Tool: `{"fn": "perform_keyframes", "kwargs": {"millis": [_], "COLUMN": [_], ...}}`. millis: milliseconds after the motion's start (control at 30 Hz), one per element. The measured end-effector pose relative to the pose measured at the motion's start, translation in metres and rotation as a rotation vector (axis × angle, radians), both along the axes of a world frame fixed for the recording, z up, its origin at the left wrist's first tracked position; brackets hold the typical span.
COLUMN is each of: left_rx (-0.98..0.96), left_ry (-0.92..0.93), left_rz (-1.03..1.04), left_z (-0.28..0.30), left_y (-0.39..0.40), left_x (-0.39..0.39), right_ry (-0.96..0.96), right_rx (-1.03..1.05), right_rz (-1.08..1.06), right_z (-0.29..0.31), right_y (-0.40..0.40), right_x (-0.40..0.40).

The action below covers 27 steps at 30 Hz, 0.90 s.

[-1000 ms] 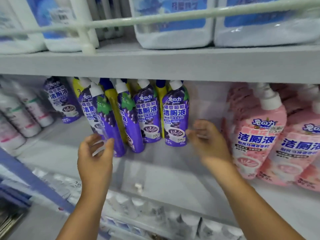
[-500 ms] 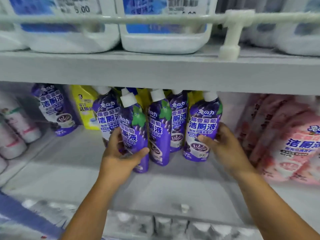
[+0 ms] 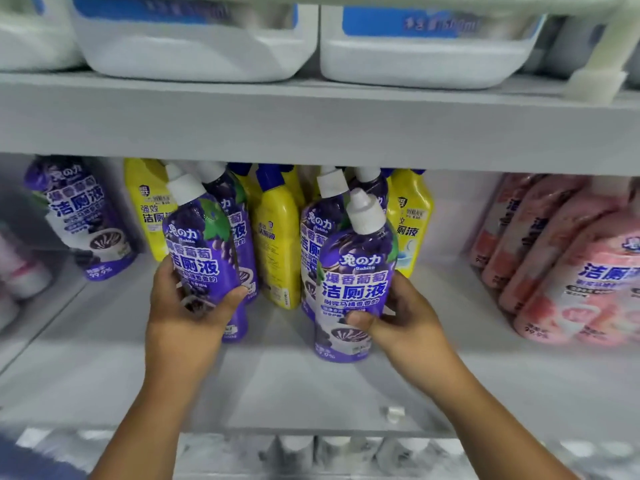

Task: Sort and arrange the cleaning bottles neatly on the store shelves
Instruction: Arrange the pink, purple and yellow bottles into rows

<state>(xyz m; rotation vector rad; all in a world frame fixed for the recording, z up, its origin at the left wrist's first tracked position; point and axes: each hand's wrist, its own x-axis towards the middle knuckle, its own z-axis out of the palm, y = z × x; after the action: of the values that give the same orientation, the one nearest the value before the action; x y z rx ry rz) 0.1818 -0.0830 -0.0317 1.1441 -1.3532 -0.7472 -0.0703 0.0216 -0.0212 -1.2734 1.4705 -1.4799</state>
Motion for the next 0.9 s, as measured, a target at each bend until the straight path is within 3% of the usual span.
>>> {"fn": "perform_keyframes", "kwargs": {"millis": [100, 200, 267, 367, 467, 600, 900], "left_rx": [-0.058, -0.285, -0.416, -0.383, -0.266, 0.009, -0.098], "left_ry": [-0.067, -0.244, -0.236, -0.067, 0.054, 0.014, -0.147], "left_rz": [0.092, 0.314, 0.248, 0.009, -0.09, -0.085, 0.061], "left_z": [0.001, 0.007, 0.015, 0.025, 0.054, 0.089, 0.078], "left_y": [0.008, 0.033, 0.045, 0.039, 0.027, -0.003, -0.015], "left_x": [-0.005, -0.02, -0.035, -0.058, -0.082, -0.105, -0.104], "right_ry": [0.025, 0.048, 0.039, 0.132, 0.205, 0.209, 0.431], "right_rx": [0.009, -0.009, -0.08, -0.124, -0.115, -0.025, 0.107], "right_rz": [0.041, 0.073, -0.037, -0.321, -0.517, -0.424, -0.405], "right_z": [0.002, 0.006, 0.009, 0.017, 0.025, 0.031, 0.039], "right_y": [0.001, 0.001, -0.006, -0.029, -0.06, -0.088, -0.087], "right_x": [-0.003, -0.019, -0.041, -0.078, -0.111, -0.116, -0.121]}}
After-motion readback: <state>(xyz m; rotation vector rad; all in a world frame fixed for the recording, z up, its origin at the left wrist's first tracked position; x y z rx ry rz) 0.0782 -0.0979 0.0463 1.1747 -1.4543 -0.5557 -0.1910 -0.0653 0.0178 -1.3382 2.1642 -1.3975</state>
